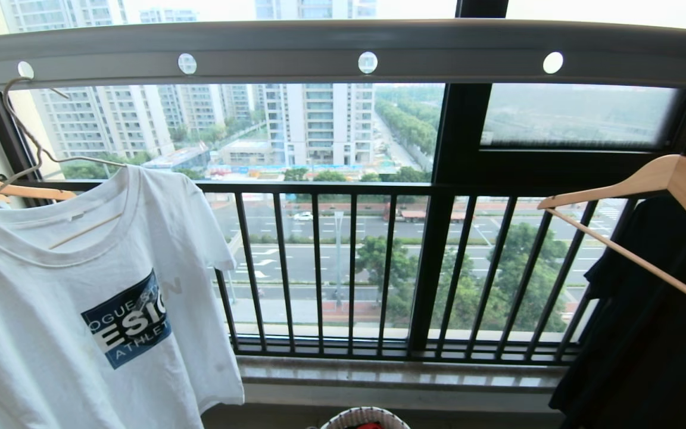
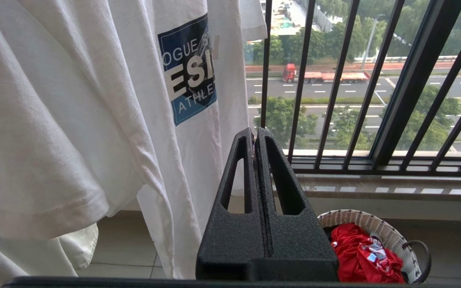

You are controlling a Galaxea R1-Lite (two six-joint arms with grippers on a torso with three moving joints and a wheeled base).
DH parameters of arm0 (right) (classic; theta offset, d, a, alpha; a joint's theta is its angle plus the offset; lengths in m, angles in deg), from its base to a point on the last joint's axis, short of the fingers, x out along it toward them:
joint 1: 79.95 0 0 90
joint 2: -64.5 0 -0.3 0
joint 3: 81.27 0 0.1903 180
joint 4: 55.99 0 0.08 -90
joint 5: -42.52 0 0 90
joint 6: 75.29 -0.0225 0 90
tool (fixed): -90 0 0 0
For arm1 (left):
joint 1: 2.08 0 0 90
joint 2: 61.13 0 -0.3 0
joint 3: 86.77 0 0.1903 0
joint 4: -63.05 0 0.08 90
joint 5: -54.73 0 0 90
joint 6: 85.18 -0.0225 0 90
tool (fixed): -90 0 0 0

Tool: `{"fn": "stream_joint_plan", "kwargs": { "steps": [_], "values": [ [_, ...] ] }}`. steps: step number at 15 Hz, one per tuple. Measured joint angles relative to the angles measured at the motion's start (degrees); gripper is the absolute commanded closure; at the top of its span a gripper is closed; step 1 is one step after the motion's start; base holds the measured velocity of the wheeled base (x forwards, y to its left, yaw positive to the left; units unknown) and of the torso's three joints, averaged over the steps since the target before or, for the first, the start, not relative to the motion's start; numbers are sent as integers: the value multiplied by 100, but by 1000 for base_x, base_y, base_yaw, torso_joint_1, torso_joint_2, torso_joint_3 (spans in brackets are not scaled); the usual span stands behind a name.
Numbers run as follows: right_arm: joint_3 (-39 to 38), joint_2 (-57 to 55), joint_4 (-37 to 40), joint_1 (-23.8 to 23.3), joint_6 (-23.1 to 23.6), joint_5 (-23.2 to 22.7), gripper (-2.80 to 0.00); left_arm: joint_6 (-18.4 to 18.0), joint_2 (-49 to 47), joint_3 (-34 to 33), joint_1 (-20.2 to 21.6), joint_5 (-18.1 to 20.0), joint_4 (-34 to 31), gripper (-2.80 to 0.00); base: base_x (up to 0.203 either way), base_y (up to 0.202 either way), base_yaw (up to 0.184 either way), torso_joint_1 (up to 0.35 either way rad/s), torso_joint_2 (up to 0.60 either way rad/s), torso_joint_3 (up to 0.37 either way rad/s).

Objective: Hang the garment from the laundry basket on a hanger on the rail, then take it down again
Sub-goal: Take the clothes off the clothes rack

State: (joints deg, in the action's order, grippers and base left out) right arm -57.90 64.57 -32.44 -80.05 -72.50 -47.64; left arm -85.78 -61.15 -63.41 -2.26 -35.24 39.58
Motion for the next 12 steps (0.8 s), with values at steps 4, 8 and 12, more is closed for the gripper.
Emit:
{"fn": "stream_joint_plan", "kwargs": {
  "steps": [4, 8, 12],
  "values": [
    [0, 0, 0, 0, 0, 0, 0, -4, -8, 386, 0, -9, 345, 0, 0, 0, 0, 0, 0, 0],
    [0, 0, 0, 0, -1, 0, 0, -26, -682, 1502, -2, -8, 349, 0, 0, 0, 0, 0, 0, 0],
    [0, 0, -2, 0, 0, 0, 0, -446, -2587, 3745, -6, 27, 390, 0, 0, 0, 0, 0, 0, 0]
  ]
}}
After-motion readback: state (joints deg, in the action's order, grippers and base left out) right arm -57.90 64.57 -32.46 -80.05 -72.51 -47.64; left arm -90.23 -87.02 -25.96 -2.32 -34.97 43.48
